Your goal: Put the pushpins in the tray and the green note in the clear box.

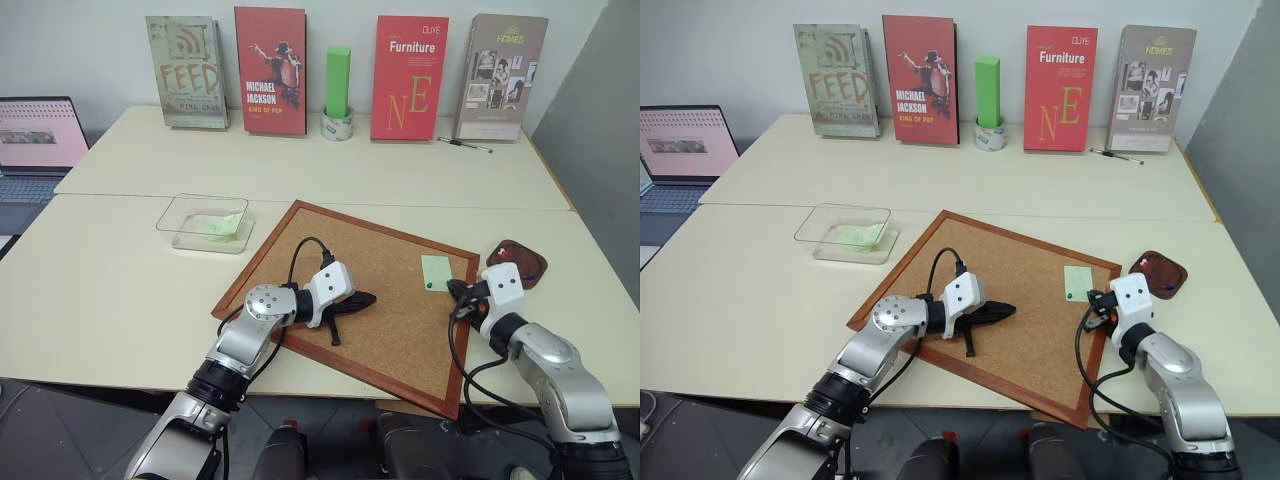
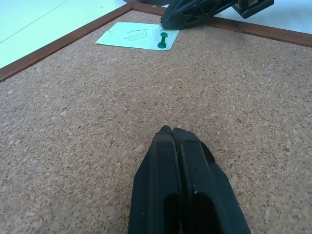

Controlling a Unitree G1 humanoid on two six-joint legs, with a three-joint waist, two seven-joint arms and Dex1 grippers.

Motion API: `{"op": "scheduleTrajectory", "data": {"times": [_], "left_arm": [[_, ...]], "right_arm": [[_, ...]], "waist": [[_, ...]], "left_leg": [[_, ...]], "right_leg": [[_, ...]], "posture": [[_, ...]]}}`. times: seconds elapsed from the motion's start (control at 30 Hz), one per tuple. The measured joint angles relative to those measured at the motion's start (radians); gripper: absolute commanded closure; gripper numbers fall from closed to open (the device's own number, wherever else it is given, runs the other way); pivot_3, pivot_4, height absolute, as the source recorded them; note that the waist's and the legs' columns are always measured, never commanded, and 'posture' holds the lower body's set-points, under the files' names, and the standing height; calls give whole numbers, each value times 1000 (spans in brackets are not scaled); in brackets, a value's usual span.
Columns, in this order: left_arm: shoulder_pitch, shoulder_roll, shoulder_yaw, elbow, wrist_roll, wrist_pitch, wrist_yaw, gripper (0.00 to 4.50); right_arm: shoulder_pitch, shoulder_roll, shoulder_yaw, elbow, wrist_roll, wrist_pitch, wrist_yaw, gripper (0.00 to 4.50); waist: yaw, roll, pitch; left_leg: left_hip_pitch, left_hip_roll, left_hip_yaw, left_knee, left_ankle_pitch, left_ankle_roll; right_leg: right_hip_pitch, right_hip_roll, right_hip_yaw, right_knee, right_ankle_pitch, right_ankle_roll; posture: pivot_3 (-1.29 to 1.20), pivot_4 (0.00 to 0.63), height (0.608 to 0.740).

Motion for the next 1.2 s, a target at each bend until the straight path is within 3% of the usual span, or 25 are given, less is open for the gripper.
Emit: {"op": "scheduleTrajectory", "data": {"times": [0.83,1.2], "left_arm": [[1,2,0,-4,0,1,-3,4500],[5,7,-2,-12,0,2,-3,4500]], "right_arm": [[-7,41,-93,-103,67,-15,-48,4457],[-120,-168,-106,178,-163,-84,-112,4457]], "waist": [[0,0,0],[-1,0,0]], "left_leg": [[-1,0,0,-1,0,0],[0,0,1,-2,0,0]], "right_leg": [[-1,0,0,0,0,0],[-1,0,0,-1,0,0]], "posture": [[0,150,740],[0,150,740]]}}
